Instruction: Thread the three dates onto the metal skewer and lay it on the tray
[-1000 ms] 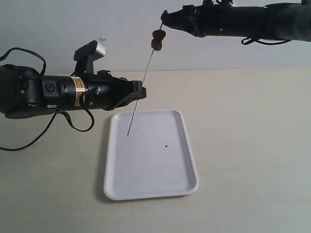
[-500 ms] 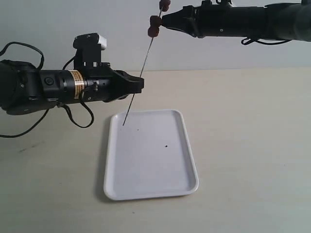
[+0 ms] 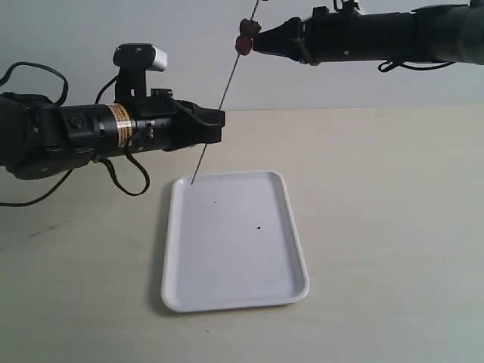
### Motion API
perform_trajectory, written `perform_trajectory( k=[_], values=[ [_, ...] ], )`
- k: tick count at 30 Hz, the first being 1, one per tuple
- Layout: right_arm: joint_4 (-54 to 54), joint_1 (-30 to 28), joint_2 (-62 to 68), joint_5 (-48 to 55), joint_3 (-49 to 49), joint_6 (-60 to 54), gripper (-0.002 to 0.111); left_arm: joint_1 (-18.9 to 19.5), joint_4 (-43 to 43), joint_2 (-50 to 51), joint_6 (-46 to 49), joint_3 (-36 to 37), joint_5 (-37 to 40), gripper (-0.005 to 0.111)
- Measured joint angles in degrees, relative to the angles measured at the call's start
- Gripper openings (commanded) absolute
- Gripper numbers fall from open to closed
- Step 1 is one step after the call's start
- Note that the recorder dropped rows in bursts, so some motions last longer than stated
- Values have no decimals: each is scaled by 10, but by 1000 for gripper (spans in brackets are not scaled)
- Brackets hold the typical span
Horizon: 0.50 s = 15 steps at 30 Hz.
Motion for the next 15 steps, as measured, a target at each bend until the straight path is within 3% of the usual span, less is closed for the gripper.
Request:
perform_trajectory(
  k=[4, 9, 15],
  values=[
    [0, -15, 0, -17, 0, 0, 27, 0, -1, 0, 2, 0, -1, 0],
    [25, -31, 0, -40, 0, 4, 41, 0, 14, 0, -7, 1, -1, 0],
    [83, -36, 0, -45, 0, 4, 39, 0, 58, 0, -40, 2, -1, 0]
  ],
)
